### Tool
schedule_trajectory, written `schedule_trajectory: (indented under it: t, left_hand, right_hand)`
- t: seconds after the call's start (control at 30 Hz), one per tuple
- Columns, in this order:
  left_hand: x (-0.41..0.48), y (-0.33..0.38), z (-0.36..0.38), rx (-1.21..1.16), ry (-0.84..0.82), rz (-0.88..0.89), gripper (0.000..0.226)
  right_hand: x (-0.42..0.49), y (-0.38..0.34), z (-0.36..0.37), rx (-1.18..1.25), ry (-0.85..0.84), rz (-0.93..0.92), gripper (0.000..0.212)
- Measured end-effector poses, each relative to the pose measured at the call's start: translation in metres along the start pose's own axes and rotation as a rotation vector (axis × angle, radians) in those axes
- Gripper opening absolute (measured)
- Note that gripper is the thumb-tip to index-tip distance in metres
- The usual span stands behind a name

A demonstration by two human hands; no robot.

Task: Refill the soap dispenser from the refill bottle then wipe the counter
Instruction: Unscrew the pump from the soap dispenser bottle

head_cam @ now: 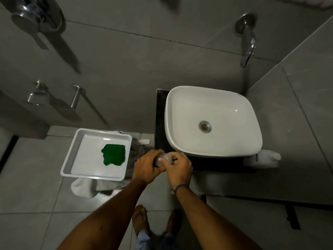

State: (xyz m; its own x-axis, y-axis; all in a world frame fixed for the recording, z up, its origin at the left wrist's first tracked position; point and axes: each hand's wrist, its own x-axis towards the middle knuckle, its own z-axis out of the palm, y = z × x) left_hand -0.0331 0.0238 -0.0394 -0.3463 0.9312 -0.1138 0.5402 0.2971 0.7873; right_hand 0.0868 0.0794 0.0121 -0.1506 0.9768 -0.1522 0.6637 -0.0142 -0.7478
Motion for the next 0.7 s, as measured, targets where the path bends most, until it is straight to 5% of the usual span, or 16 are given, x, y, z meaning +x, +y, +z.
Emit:
schedule_trajectory:
  t: [0.13, 0.37, 0.57, 0.7]
  left_hand:
    - [0.002, -0.003, 0.003, -0.031, 0.030, -0.002, 0.080]
    - [-0.002, -0.005, 0.009, -0.032, 0.066, 0.022, 0.071]
    - [-0.002, -0.006, 0.012, -0.041, 0.103, 0.030, 0.079]
    - [-0.003, -0.006, 0.015, -0.059, 0.115, 0.028, 0.076]
  right_hand:
    - [0.005, 0.006, 0.001, 0.005, -0.017, -0.104, 0.025]
    - [-0.006, 0.006, 0.003, 0.198, -0.055, -0.009, 0.079]
    - [-0.003, 0.005, 0.010, 0.282, 0.013, 0.096, 0.064]
    - [-0.010, 0.007, 0.005, 0.359, 0.012, 0.069, 0.076]
